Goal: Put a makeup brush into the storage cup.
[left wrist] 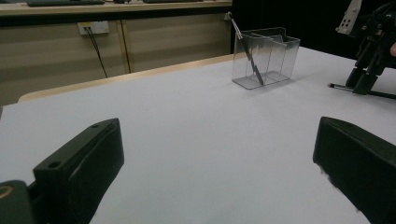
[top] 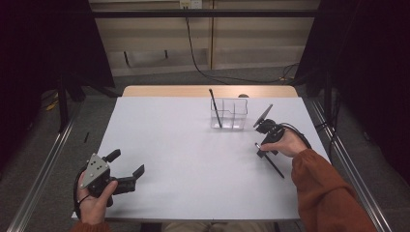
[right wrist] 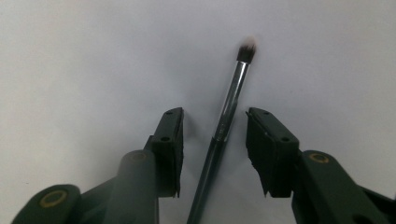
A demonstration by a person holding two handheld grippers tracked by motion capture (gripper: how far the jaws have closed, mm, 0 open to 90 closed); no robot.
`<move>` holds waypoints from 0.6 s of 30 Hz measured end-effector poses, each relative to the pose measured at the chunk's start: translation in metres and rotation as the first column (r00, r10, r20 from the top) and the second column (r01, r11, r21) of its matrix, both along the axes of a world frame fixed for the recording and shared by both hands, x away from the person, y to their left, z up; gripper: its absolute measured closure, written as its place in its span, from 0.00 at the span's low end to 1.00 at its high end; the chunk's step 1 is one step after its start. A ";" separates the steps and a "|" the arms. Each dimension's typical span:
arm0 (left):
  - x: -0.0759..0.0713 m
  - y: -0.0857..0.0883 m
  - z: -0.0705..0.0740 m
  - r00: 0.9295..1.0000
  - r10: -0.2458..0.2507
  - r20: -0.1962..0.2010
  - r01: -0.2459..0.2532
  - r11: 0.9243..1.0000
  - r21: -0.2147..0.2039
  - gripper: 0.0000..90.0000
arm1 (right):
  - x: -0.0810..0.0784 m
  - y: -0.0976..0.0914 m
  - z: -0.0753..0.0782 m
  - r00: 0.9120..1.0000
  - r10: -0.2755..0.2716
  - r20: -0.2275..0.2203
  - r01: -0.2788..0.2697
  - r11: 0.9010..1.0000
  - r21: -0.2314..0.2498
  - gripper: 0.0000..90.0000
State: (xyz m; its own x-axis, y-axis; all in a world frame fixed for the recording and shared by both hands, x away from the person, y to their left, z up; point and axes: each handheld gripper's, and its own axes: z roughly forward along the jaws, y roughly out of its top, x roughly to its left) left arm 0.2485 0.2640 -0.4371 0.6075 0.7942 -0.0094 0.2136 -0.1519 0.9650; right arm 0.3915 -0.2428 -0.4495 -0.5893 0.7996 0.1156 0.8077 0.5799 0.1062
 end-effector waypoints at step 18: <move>-0.001 -0.001 0.000 1.000 -0.009 0.000 0.009 1.000 0.008 0.02 | -0.001 0.007 0.000 1.000 0.021 0.023 -0.018 0.996 -0.089 0.86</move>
